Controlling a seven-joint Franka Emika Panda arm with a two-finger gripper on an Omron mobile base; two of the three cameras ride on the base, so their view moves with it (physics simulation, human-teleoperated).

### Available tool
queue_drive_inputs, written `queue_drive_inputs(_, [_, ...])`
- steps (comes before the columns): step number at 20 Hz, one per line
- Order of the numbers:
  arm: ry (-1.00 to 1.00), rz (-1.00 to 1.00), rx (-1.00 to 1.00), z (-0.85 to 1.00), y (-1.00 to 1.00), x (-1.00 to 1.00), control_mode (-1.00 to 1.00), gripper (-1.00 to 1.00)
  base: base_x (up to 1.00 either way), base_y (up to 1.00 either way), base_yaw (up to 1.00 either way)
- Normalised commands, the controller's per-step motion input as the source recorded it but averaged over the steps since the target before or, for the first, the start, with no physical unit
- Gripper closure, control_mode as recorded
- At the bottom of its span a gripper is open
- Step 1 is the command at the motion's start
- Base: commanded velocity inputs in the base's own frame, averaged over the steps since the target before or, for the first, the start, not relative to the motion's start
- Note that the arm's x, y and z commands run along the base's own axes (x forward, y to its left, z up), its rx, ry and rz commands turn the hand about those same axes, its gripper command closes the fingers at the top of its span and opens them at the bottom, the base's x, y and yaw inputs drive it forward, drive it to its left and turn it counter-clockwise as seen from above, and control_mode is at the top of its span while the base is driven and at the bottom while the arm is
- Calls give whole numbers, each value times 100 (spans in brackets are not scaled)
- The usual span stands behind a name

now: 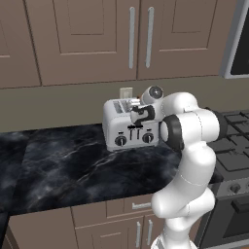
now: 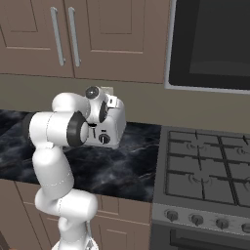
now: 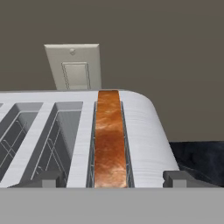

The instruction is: Start the toaster. Once the lever pops up, take the bread to the plate on the dining counter.

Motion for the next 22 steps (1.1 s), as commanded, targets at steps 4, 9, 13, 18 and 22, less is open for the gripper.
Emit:
queue_drive_inputs(4, [-3, 0, 0, 15, 0, 0, -100, 100, 0, 0, 0])
queue_drive_inputs(9, [-1, 0, 0, 15, 0, 0, -100, 100, 0, 0, 0])
queue_drive_inputs(13, [0, 0, 0, 14, 0, 0, -100, 100, 0, 0, 0])
queue_drive_inputs(18, [0, 0, 0, 14, 0, 0, -100, 100, 0, 0, 0])
queue_drive_inputs(22, [0, 0, 0, 17, 0, 0, -100, 100, 0, 0, 0])
